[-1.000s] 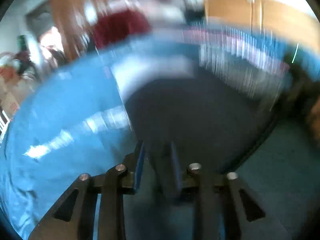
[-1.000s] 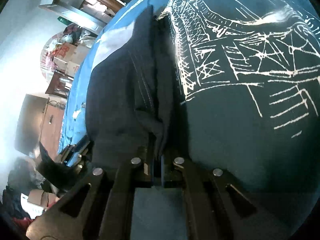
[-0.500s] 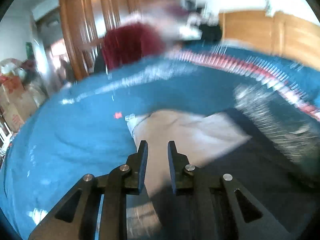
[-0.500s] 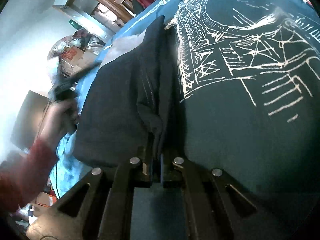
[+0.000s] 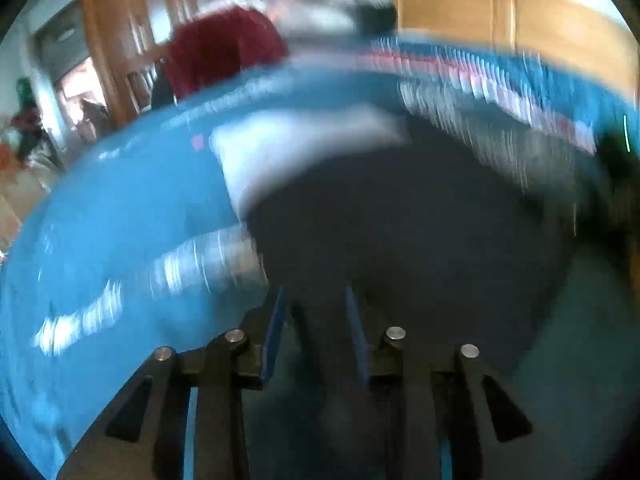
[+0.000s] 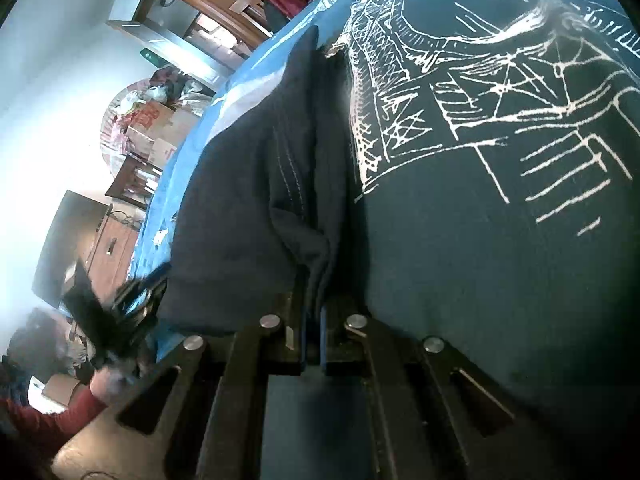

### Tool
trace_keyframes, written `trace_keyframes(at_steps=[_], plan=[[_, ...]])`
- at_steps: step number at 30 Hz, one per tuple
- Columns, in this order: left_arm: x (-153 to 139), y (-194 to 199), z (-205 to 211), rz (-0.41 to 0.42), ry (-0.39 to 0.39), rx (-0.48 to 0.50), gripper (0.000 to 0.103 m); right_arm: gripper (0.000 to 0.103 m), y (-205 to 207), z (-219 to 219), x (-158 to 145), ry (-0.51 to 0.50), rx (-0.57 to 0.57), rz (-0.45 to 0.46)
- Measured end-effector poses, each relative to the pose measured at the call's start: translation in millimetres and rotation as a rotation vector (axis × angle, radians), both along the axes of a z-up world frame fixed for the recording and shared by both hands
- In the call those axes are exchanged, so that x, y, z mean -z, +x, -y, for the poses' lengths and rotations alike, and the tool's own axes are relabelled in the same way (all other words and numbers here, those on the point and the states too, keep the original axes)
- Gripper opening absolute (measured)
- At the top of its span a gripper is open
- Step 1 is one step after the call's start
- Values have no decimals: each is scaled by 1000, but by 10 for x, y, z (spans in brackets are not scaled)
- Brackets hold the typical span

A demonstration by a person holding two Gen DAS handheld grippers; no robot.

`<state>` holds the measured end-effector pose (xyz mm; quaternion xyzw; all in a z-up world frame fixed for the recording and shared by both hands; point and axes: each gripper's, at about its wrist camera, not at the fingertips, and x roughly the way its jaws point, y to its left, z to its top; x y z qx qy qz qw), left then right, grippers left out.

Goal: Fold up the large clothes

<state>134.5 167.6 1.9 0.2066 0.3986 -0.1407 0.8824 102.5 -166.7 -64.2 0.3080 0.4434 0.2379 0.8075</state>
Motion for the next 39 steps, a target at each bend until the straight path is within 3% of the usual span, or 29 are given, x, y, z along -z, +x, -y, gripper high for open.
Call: trace_keyframes(at_steps=[2, 4, 5, 6, 7, 8, 9, 12, 14, 17, 19, 21, 25, 29, 39], plan=[[-119, -79, -81, -29, -26, -51, 29, 5, -16, -52, -129, -71, 3, -10], [-277, -218, -134, -12, -37, -121, 34, 19, -183, -212, -487, -236, 4, 41], [-351, -306, -158, 6, -26, -180, 39, 37, -275, -260, -594, -281, 9, 68], [-370, -483, -175, 16, -36, -213, 52, 65, -413, -325, -730, -342, 24, 100], [-372, -598, -192, 16, -46, -240, 61, 77, -594, -389, -841, -415, 63, 129], [-358, -689, -258, 12, -50, -289, 62, 95, -788, -448, -900, -489, 116, 151], [-315, -721, -274, -2, -52, -329, 62, 101, -898, -490, -904, -536, 142, 159], [-56, -790, -261, -48, -26, -391, 68, 99, -1196, -651, -684, -677, 143, 103], [89, -863, -287, -73, -33, -416, 70, 99, -1316, -676, -501, -698, 131, 35], [130, -880, -323, -36, -45, -436, 81, 101, -1418, -613, -321, -720, 145, -16], [129, -864, -334, -34, -40, -454, 91, 103, -1464, -574, -295, -710, 164, -15], [148, -828, -334, -34, 17, -527, 103, 103, -1476, -598, -292, -715, 168, -14], [171, -869, -316, -12, 17, -530, 103, 103, -1471, -567, -241, -698, 161, -19], [205, -868, -402, -15, -42, -524, 103, 103, -1441, -595, -248, -707, 156, -18], [231, -861, -335, 11, 3, -519, 103, 103, -1438, -584, -227, -680, 157, -17]])
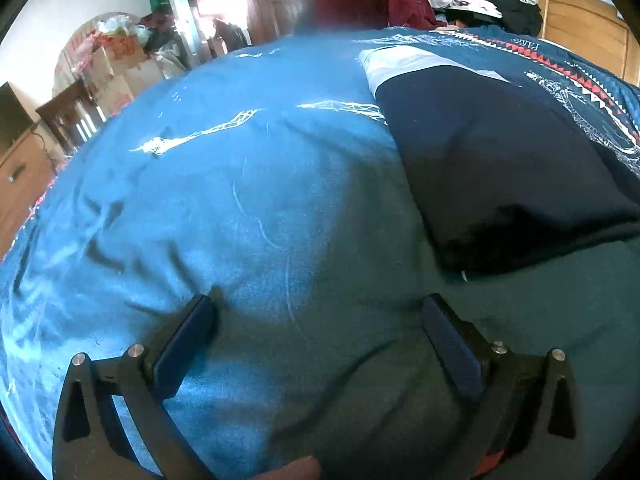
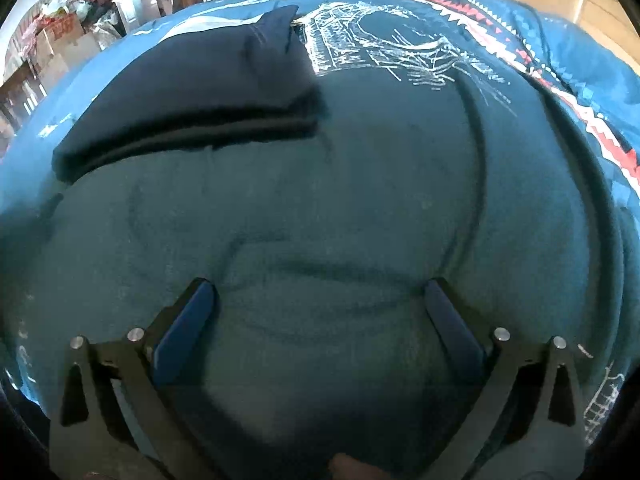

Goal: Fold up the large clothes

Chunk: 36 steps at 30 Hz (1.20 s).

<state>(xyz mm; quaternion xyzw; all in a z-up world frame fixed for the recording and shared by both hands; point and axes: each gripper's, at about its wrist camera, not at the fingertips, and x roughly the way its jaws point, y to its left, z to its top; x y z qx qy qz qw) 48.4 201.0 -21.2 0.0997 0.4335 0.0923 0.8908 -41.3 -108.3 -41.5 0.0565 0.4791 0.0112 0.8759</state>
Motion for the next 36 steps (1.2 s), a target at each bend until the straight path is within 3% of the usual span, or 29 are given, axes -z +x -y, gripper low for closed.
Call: trace_keyframes(at_steps=[36], plan=[[6, 4, 13, 6, -8, 2, 103, 103, 24, -33, -3, -10, 0, 8]])
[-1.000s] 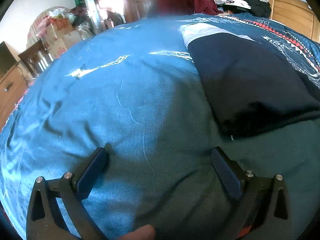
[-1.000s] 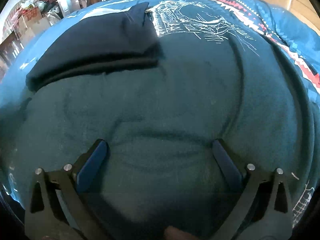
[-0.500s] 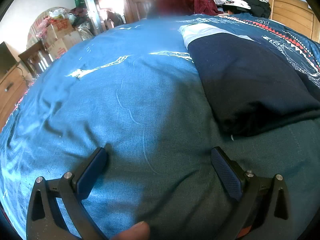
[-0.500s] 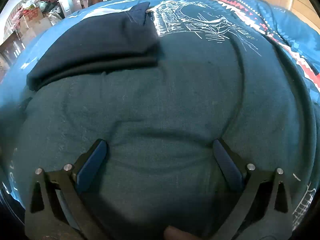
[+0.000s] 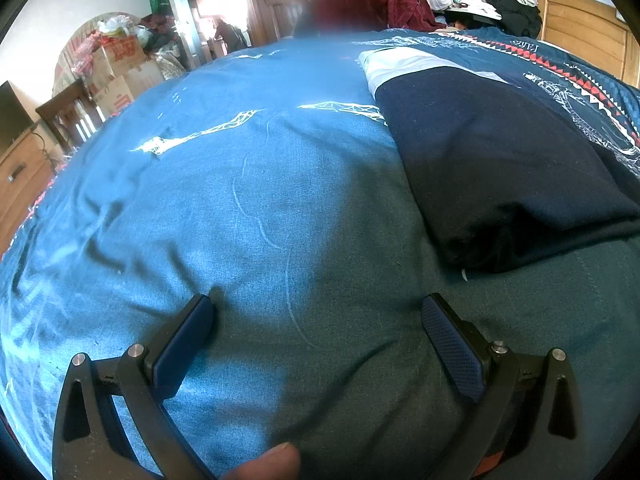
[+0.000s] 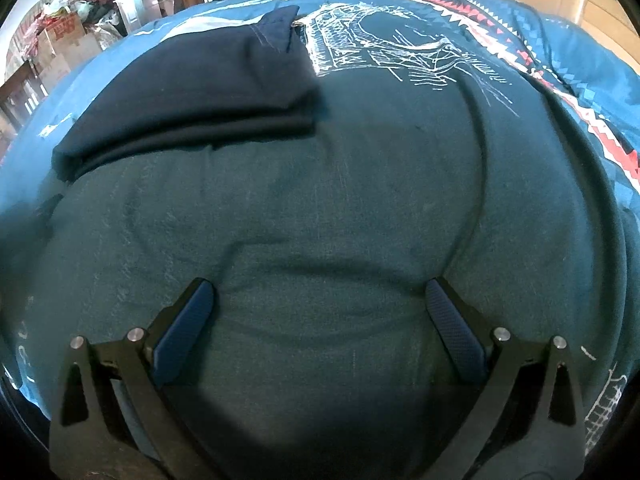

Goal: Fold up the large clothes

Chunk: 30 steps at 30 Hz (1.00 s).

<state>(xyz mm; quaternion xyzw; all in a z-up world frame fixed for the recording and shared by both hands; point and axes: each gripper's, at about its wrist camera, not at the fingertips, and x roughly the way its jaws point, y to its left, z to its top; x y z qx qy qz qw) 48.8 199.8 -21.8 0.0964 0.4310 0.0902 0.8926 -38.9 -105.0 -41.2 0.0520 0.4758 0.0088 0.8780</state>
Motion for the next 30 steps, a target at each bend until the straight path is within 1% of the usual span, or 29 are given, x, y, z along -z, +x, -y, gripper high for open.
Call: trace_keyframes(at_steps=[6, 19, 30], plan=[[5, -6, -3, 6, 0, 1, 103, 103, 46, -11, -1, -13, 14, 22], [6, -5, -12, 6, -5, 1, 103, 103, 55, 8, 7, -10, -17, 31], [6, -3, -12, 6, -6, 1, 103, 103, 54, -3, 10, -14, -21, 32]])
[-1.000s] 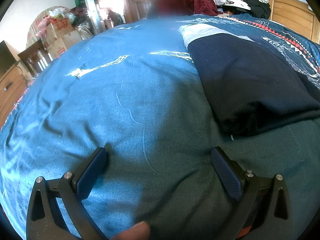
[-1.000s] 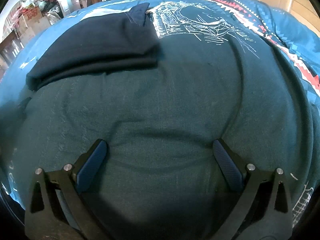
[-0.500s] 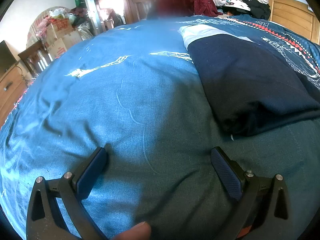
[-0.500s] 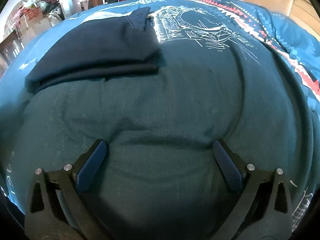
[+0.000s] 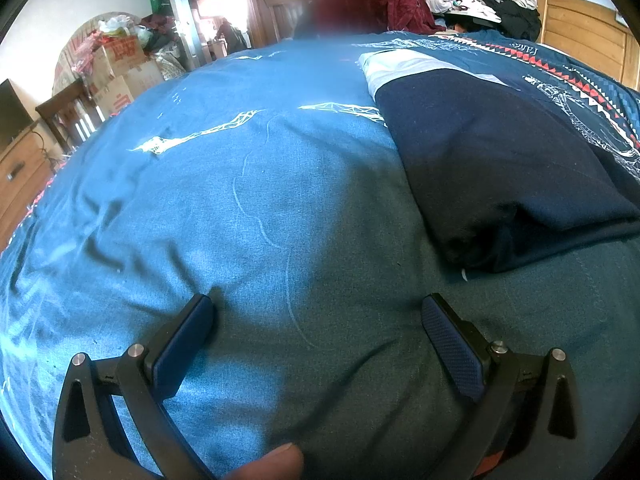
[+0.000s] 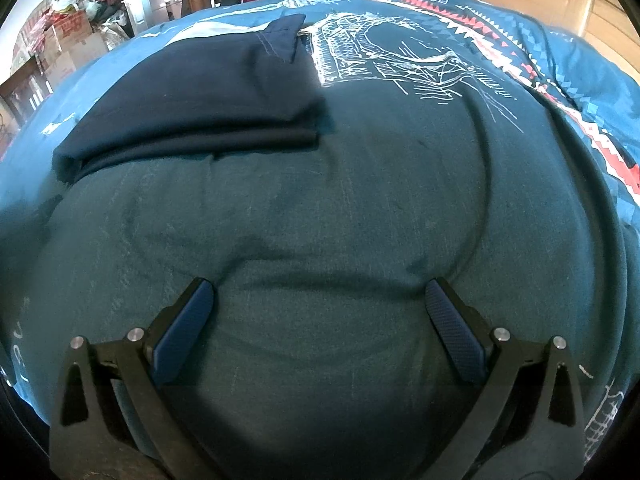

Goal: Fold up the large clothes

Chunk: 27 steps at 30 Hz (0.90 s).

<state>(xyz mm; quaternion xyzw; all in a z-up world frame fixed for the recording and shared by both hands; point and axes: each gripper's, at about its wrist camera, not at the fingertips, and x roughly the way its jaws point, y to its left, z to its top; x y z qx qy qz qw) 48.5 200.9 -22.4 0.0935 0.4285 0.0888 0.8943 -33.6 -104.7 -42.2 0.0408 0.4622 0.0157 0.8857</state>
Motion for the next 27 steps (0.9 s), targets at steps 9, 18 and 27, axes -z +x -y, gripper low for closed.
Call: trace_keyframes(at_steps=[9, 18, 27], plan=[[-1, 3, 3, 0, 2, 0, 103, 103, -4, -8, 3, 1, 0, 0], [-1, 5, 7, 0, 3, 0, 103, 103, -7, -14, 3, 1, 1, 0], [0, 8, 8, 0, 3, 0, 103, 103, -9, -15, 3, 8, -1, -6]])
